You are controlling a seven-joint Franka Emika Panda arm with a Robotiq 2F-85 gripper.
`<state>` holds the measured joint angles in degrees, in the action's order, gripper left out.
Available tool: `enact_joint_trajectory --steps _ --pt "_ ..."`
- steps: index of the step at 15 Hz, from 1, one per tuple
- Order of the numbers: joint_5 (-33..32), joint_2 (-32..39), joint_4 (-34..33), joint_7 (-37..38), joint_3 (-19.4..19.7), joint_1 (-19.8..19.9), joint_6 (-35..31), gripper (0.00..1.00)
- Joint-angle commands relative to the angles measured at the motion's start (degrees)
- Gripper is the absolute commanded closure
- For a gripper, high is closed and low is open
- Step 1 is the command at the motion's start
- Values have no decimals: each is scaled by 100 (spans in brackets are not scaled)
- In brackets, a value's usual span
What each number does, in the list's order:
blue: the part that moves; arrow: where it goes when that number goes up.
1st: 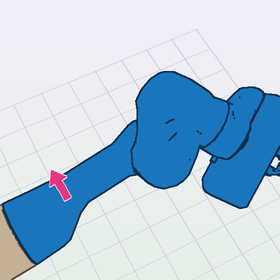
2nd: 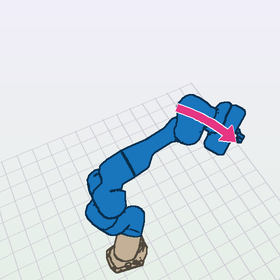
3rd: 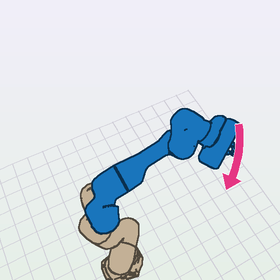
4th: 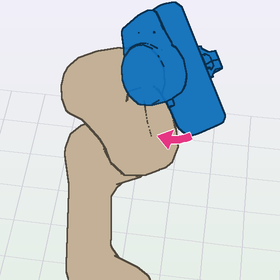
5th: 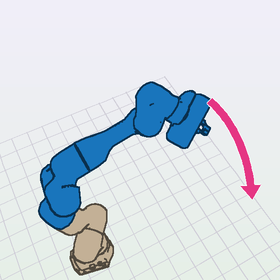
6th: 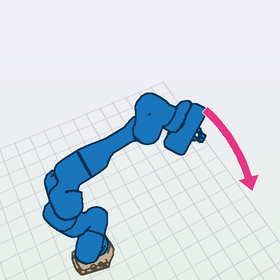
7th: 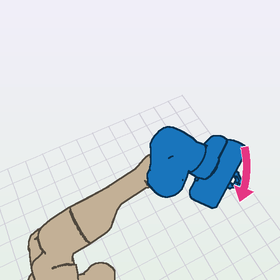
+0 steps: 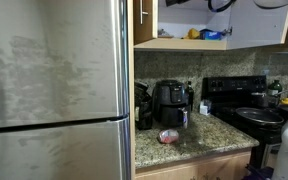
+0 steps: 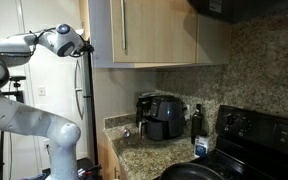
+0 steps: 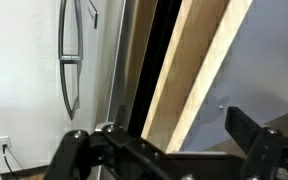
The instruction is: Put the can on the countertop, close the drawers and close the air fryer
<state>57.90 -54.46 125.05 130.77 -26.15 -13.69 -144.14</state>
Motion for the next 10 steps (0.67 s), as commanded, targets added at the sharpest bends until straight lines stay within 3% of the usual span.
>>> enact_joint_trajectory --steps 1,3,10 --pt "43 15 -55 118 -86 115 23 0" --pt "52 54 -88 189 -122 173 11 0" --pt "776 768 -435 706 -751 502 -1870 0"
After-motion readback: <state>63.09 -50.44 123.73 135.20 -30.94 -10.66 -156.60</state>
